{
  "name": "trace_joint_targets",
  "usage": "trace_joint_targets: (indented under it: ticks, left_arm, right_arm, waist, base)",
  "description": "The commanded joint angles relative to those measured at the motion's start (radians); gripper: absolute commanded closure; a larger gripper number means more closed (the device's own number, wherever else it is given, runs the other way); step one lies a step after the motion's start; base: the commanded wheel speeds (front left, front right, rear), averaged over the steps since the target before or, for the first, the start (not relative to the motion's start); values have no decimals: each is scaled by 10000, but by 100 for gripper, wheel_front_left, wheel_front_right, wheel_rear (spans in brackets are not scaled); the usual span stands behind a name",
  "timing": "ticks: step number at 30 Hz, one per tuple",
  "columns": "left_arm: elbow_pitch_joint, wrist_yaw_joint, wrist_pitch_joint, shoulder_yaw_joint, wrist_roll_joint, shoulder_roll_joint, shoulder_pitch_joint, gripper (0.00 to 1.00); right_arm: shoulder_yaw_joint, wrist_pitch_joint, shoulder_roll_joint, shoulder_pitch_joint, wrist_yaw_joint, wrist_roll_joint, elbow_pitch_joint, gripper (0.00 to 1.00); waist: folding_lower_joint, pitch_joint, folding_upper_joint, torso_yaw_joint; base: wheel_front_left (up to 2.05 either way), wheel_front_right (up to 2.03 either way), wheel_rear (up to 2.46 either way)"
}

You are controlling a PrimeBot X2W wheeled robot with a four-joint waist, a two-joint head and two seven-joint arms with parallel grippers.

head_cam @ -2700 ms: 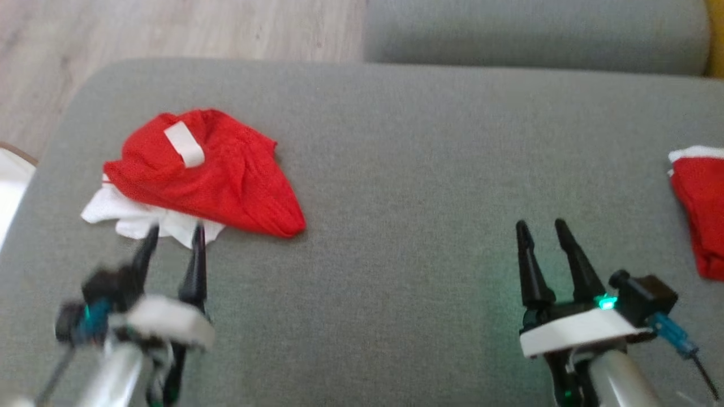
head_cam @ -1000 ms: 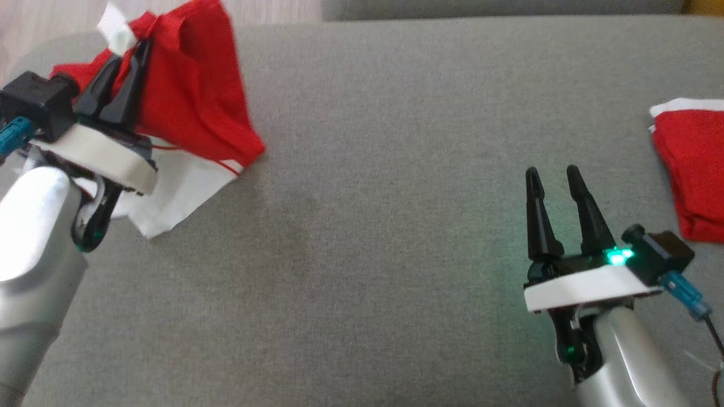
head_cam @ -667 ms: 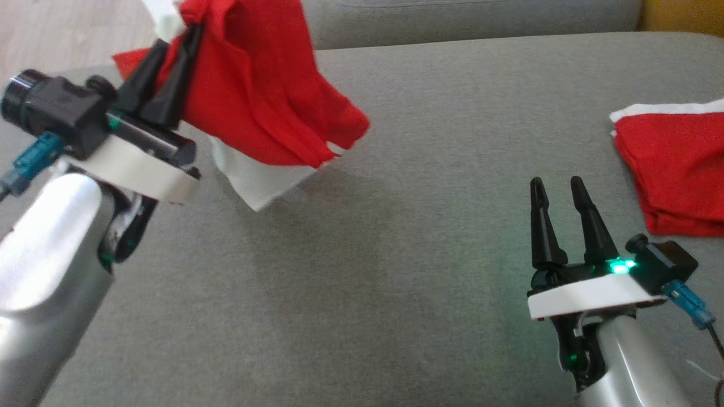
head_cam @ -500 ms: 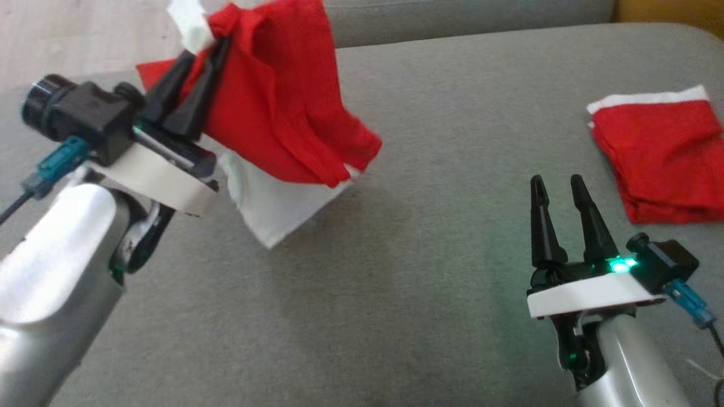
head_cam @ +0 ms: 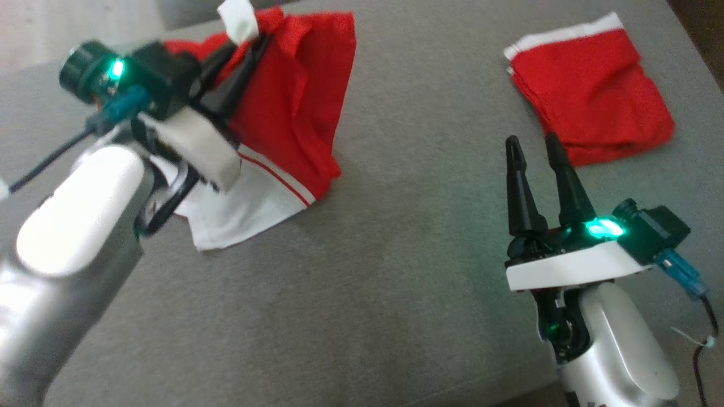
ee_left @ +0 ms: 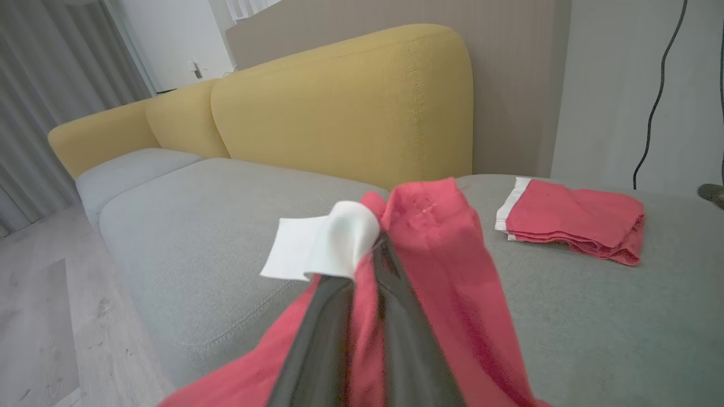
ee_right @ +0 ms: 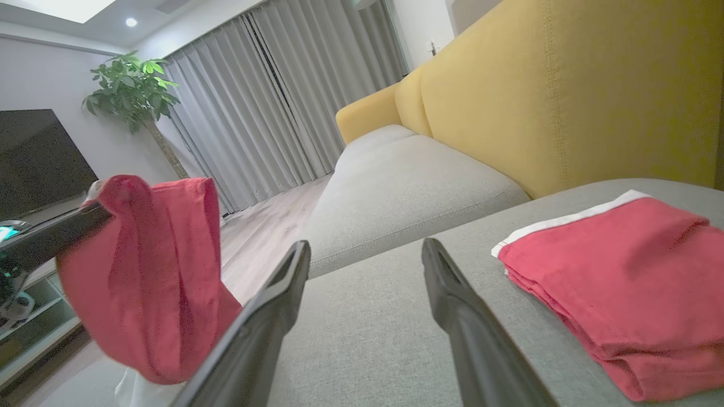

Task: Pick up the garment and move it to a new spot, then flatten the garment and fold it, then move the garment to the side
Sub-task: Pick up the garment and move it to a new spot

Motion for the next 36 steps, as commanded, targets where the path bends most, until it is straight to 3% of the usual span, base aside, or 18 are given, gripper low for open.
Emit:
trace_joint_targets:
  ticks: [1, 2, 8, 15, 22, 28, 36]
  left_arm:
    - [48, -32, -74, 407, 117, 132, -829, 58]
    - [377, -75, -193, 377, 216, 12, -1078, 0]
    - [2327, 135, -1662, 591, 682, -779, -2186, 0]
    - [3144, 358, -3058, 730, 629, -1208, -1727, 0]
    - [2448, 868, -3501, 1237, 245, -1309, 139, 0]
    - [918, 1515, -3533, 2110, 146, -1525, 2753, 0]
    - [91, 1659, -3535, 3116, 308, -2304, 5184, 0]
  right_arm:
    - [292, -109, -16, -333, -7, 104, -382, 0]
    - [353, -109, -16, -379, -7, 161, -402, 0]
    - [398, -109, -16, -460, -7, 310, -481, 0]
    - [-78, -109, -16, -264, -7, -69, -379, 0]
    - [-643, -109, -16, 109, -7, -736, -194, 0]
    - [-927, -109, -16, 580, -7, -1106, 46, 0]
    - [-824, -109, -16, 1012, -7, -1015, 152, 0]
  waist:
    - [-1, 572, -1, -603]
    - [-1, 679, -1, -717]
    - [-1, 924, -1, -903]
    - [-1, 493, -1, -81]
    - [-1, -367, -1, 1187]
    - [-1, -1081, -1, 2159]
    - [-1, -1400, -1, 2518]
  base:
    - [0, 0, 0]
    - [0, 0, 0]
    - [0, 0, 0]
    - [0, 0, 0]
    - [0, 0, 0]
    - [0, 0, 0]
    - [0, 0, 0]
